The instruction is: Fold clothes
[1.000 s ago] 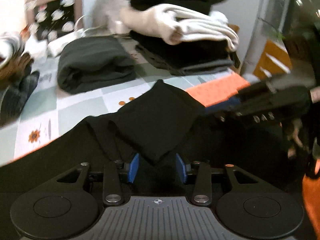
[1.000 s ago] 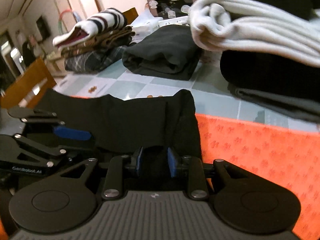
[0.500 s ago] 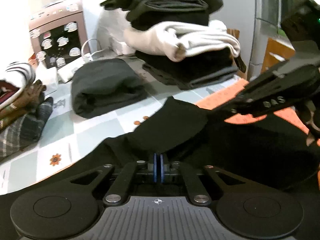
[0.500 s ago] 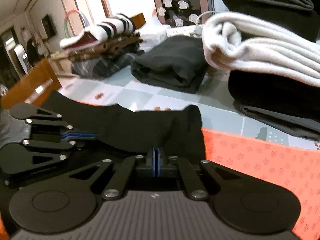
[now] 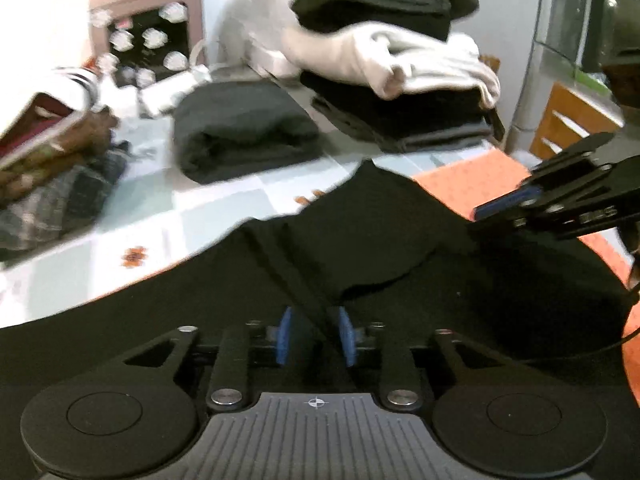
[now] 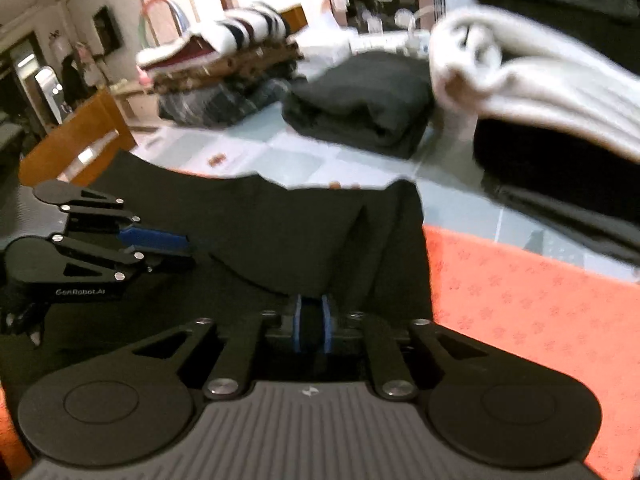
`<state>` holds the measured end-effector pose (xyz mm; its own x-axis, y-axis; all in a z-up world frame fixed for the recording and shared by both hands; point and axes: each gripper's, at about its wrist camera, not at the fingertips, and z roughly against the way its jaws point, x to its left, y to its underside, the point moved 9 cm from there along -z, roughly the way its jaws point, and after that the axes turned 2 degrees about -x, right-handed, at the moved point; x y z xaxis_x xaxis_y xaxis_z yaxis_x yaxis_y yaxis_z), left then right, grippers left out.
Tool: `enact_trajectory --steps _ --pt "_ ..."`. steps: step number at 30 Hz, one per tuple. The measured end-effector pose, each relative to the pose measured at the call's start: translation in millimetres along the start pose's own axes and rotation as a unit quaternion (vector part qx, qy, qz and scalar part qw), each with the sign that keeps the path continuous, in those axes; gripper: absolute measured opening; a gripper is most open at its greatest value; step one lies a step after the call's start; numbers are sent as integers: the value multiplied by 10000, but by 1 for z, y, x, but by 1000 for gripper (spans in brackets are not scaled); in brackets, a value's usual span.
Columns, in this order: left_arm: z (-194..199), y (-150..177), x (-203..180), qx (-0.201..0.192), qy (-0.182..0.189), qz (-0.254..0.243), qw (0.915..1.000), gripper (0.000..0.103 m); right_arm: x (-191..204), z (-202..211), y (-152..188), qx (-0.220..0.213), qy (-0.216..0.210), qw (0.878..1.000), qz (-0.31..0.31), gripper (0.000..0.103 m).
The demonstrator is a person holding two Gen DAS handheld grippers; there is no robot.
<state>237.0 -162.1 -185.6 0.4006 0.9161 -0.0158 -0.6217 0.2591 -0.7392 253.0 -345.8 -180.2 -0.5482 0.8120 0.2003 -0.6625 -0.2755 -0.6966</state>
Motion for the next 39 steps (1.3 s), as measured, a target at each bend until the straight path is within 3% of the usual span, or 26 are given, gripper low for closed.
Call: enact_trajectory --steps 3,11,13,18,27,30,34,39 --pt "38 -2 11 -213 -170 129 9995 39 8 40 -7 -201 -72 9997 140 30" --pt "152 16 34 -547 -730 294 9954 54 47 136 13 -369 -145 9967 708 38" --pt "174 31 35 -493 -791 351 9950 56 60 152 29 -359 -179 9958 827 47" --pt "205 78 32 -196 -680 356 9969 58 99 174 77 -249 -346 9951 890 48" --pt "229 174 25 433 -462 275 9976 58 152 150 155 -51 -288 9986 439 47" --pt "234 193 29 525 -480 318 9970 58 150 135 176 157 -126 9996 208 39" --pt "240 214 38 635 -539 435 9956 58 139 120 207 492 255 9984 139 38" --pt "250 231 47 730 -623 388 9946 58 150 133 207 381 424 9978 341 38"
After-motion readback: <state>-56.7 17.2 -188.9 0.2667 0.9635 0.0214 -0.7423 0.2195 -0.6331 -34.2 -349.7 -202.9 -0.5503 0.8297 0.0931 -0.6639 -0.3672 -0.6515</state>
